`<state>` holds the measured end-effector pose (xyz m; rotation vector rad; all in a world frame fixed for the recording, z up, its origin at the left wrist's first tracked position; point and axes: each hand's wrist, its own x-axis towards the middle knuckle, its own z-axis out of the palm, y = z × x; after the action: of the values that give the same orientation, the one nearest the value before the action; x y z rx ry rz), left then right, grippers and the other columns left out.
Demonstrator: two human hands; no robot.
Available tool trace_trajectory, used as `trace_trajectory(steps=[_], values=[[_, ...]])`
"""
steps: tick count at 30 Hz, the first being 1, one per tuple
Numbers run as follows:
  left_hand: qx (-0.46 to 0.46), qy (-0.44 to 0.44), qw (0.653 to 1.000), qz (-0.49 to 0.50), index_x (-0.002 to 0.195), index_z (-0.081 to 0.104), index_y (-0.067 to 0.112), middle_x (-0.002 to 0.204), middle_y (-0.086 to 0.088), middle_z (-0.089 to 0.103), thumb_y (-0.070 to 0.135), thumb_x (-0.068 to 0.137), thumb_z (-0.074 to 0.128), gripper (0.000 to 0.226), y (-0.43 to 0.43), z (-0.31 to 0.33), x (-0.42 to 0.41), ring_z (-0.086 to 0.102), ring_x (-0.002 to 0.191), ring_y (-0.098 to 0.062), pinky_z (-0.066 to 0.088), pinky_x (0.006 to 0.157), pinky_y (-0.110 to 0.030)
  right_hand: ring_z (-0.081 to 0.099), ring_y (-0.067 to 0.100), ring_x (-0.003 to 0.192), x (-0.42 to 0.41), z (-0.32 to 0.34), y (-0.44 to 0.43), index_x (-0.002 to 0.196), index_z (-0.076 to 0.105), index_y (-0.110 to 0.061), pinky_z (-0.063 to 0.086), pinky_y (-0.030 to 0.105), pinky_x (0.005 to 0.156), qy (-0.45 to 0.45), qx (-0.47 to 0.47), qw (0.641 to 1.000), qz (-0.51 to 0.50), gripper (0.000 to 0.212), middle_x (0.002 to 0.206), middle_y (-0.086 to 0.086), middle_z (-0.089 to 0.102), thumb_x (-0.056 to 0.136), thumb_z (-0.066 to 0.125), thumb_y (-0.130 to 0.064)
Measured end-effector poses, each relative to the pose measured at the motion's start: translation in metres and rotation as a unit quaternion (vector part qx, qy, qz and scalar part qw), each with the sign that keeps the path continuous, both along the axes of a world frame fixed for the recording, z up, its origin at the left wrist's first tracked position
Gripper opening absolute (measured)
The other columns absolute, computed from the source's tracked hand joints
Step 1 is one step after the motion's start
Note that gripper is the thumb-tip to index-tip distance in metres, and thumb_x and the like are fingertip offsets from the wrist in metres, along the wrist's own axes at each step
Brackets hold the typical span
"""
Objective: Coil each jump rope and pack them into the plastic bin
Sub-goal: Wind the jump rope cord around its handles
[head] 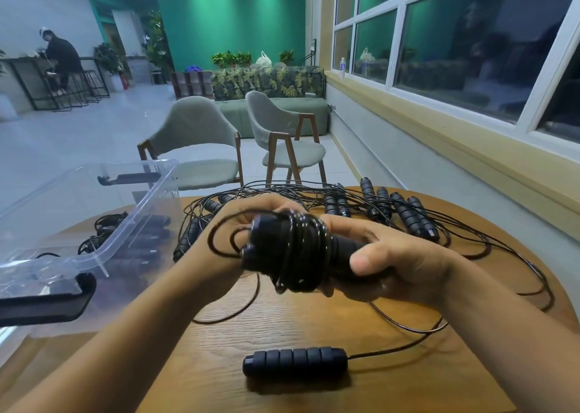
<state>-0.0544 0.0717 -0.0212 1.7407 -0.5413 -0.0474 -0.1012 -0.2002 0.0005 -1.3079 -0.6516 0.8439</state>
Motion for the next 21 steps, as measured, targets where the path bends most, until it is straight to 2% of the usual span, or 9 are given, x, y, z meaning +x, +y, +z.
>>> trace_trajectory(steps=[2,3,5,7,10,13,16,19,21], values=[[-0.03,0.002,0.998,0.047,0.107,0.065,-0.005,0.096,-0.015,0.071,0.013,0.1,0.058,0.02,-0.003,-0.001,-0.003,0.07,0.094,-0.033,0.053,0.09,-0.058,0.047,0.033,0.057,0.001,-0.004,0.004,0.143,0.036,0.006,0.033,0.023,0.05,0.02,0.047,0.999,-0.003,0.089,0.11,0.031,0.054,0.083,0.088,-0.034],[-0.025,-0.014,0.998,0.058,0.097,0.065,-0.001,0.086,-0.004,0.073,0.007,0.102,0.052,0.016,-0.008,0.002,-0.008,0.071,0.086,-0.022,0.053,0.089,-0.056,0.05,0.018,0.059,0.001,-0.006,0.006,0.144,0.043,0.0,0.036,0.02,0.052,0.028,0.072,0.997,-0.008,0.081,0.109,0.025,0.056,0.086,0.086,-0.036],[-0.014,-0.022,0.998,0.056,0.091,0.068,0.003,0.082,0.002,0.074,0.01,0.103,0.052,0.021,-0.021,0.012,-0.023,0.069,0.084,-0.014,0.052,0.086,-0.043,0.052,0.008,0.062,0.001,-0.011,0.008,0.14,0.06,-0.016,0.039,0.018,0.058,0.057,0.121,0.991,-0.019,0.059,0.108,0.016,0.06,0.09,0.083,-0.037],[-0.036,-0.023,0.998,0.038,0.094,0.072,0.002,0.083,-0.003,0.073,0.012,0.105,0.052,0.024,-0.026,0.013,-0.031,0.063,0.08,-0.018,0.049,0.079,-0.035,0.054,0.006,0.063,-0.001,-0.013,0.01,0.137,0.068,-0.023,0.037,0.018,0.06,0.084,0.155,0.984,-0.039,0.05,0.108,0.012,0.063,0.091,0.082,-0.038],[-0.068,0.013,0.996,0.064,0.104,0.073,0.006,0.09,-0.006,0.074,0.011,0.108,0.048,0.026,-0.031,0.011,-0.032,0.059,0.074,-0.012,0.049,0.068,-0.027,0.054,0.007,0.064,-0.002,-0.015,0.013,0.136,0.071,-0.021,0.036,0.02,0.059,0.094,0.178,0.976,-0.089,0.051,0.108,0.012,0.065,0.09,0.083,-0.04],[-0.074,0.037,0.995,0.055,0.115,0.074,0.011,0.101,-0.005,0.075,0.008,0.109,0.045,0.029,-0.037,0.007,-0.036,0.061,0.08,-0.014,0.049,0.075,-0.034,0.051,0.009,0.064,-0.003,-0.014,0.016,0.138,0.069,-0.018,0.033,0.022,0.058,0.083,0.18,0.97,-0.139,0.061,0.106,0.012,0.065,0.086,0.086,-0.044],[-0.114,0.081,0.989,0.057,0.114,0.075,0.01,0.104,-0.012,0.074,0.001,0.103,0.051,0.028,-0.039,0.008,-0.038,0.059,0.088,-0.023,0.047,0.081,-0.04,0.049,0.011,0.064,-0.005,-0.01,0.02,0.147,0.058,-0.015,0.033,0.024,0.058,0.042,0.142,0.97,-0.195,0.073,0.104,0.012,0.066,0.084,0.084,-0.044],[-0.134,0.101,0.985,0.05,0.116,0.072,0.004,0.111,-0.022,0.07,-0.005,0.097,0.051,0.03,-0.04,0.01,-0.039,0.056,0.097,-0.03,0.045,0.085,-0.044,0.046,0.015,0.063,-0.007,-0.008,0.024,0.149,0.052,-0.015,0.031,0.027,0.058,0.009,0.104,0.965,-0.242,0.068,0.102,0.014,0.064,0.09,0.071,-0.043],[-0.129,0.099,0.986,0.035,0.118,0.074,0.008,0.114,-0.022,0.071,-0.003,0.097,0.051,0.033,-0.039,0.013,-0.041,0.058,0.1,-0.029,0.044,0.085,-0.043,0.045,0.017,0.063,-0.006,-0.007,0.025,0.148,0.053,-0.019,0.033,0.027,0.057,0.011,0.099,0.961,-0.257,0.059,0.102,0.015,0.063,0.095,0.068,-0.042]])
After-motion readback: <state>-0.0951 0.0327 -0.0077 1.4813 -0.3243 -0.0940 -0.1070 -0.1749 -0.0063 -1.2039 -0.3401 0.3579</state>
